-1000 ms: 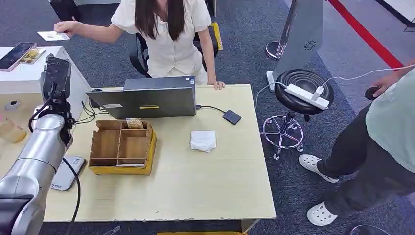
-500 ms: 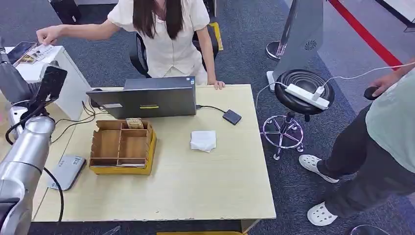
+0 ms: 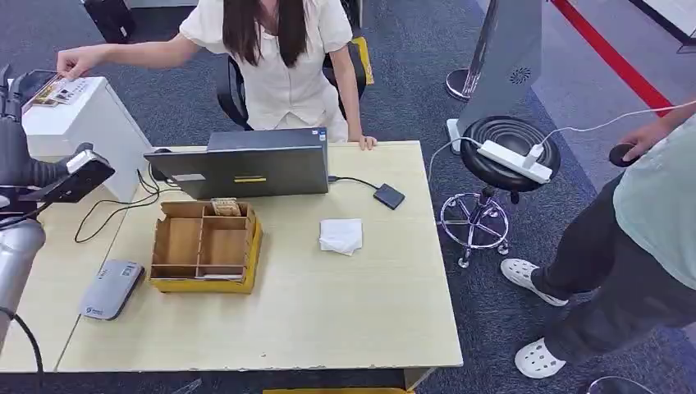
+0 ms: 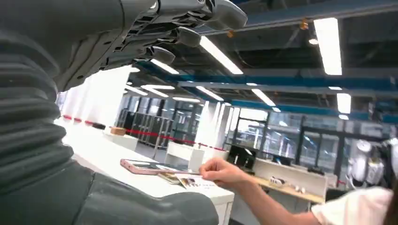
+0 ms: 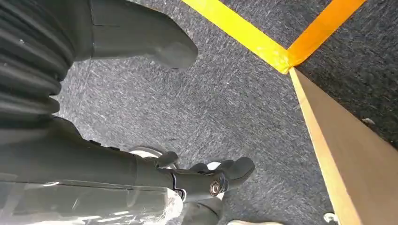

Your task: Pass the card to the sensor for recognition and then transmit it.

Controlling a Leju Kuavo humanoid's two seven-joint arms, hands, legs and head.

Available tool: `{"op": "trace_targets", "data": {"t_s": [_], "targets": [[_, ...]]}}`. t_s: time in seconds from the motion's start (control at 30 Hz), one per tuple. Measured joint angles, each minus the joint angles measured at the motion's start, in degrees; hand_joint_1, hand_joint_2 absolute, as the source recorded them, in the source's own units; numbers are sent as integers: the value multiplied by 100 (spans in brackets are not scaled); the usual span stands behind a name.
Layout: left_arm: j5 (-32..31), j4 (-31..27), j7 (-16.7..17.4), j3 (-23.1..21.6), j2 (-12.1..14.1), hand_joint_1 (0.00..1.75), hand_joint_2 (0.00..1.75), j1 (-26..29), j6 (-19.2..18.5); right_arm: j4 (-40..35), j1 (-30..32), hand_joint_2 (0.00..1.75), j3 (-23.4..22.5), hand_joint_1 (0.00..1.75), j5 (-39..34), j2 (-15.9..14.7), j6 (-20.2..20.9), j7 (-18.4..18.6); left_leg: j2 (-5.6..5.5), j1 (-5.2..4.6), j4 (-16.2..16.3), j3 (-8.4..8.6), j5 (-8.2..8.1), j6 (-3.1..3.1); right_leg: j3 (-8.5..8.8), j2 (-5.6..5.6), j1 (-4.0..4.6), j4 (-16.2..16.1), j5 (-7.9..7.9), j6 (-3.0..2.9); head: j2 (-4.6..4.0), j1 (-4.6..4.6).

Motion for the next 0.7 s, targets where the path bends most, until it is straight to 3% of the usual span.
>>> {"op": "trace_targets", "data": {"t_s": [0.2,0.37,0.47,0.57,0.7], "targets": [[-133,-420,-37,-4,409,0,175,292,-611,-7,-15,175,0,0,26,-24,46,-42,0,0,0,-1,0,0,-2,0,0,0,0,0,0,0],[-186,-586,7,-22,639,0,175,371,-751,-26,-28,175,0,0,29,-46,46,-53,-2,0,0,-1,1,0,-1,-1,0,0,1,0,0,2],[-208,-698,22,-68,839,0,175,435,-1122,-28,-33,175,0,0,26,-50,46,-70,5,1,0,-1,0,0,-2,4,0,0,2,0,0,2],[16,-853,72,-133,1103,0,175,447,-1880,-26,-22,175,-4,0,4,-66,39,-94,6,4,0,-2,0,-1,-6,5,3,0,2,-1,0,0],[488,-1212,269,-488,1778,0,175,281,-3646,-24,8,175,-46,0,-70,-105,-4,-175,9,14,2,-13,0,-2,-18,8,13,-1,2,-2,0,2]]}}
